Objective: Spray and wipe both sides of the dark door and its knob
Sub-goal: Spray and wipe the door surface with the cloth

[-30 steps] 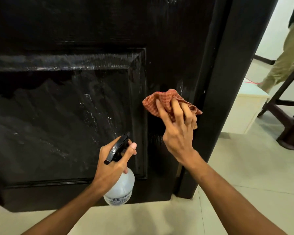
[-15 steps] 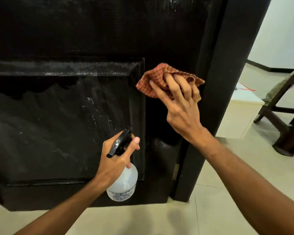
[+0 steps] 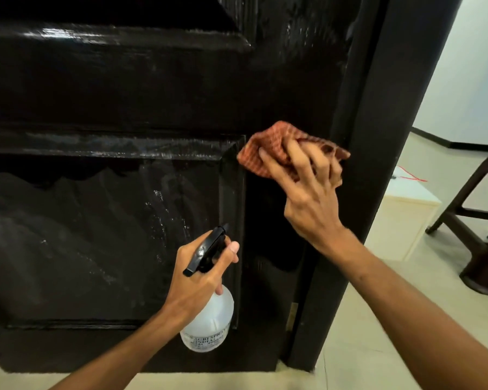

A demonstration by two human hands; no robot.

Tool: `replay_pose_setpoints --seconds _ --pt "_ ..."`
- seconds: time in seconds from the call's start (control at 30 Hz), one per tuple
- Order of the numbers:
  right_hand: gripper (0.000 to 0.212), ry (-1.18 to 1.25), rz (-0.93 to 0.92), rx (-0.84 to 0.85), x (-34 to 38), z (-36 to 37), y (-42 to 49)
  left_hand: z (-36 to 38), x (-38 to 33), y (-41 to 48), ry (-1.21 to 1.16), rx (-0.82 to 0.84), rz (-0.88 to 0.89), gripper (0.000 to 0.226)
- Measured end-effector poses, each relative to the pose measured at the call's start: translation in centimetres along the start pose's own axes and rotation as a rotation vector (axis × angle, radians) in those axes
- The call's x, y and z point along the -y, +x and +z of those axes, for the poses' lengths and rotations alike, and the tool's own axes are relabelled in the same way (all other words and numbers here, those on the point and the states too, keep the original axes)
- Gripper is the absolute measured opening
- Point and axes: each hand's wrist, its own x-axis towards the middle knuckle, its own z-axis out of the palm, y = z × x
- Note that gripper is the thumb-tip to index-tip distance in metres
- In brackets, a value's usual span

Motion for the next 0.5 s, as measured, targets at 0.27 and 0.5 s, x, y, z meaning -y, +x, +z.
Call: replay_pose_setpoints --seconds 0.27,0.5 --pt "0.064 -0.013 -0.124 0.042 -2.0 -1.0 2.6 -0.7 -3.2 1.4 0.007 -0.017 0.029 0.031" --pt "0.064 0.030 0.162 -0.084 -3.9 -2.3 10.9 -0.9 -7.3 3.5 0.005 -0.055 0.090 0.025"
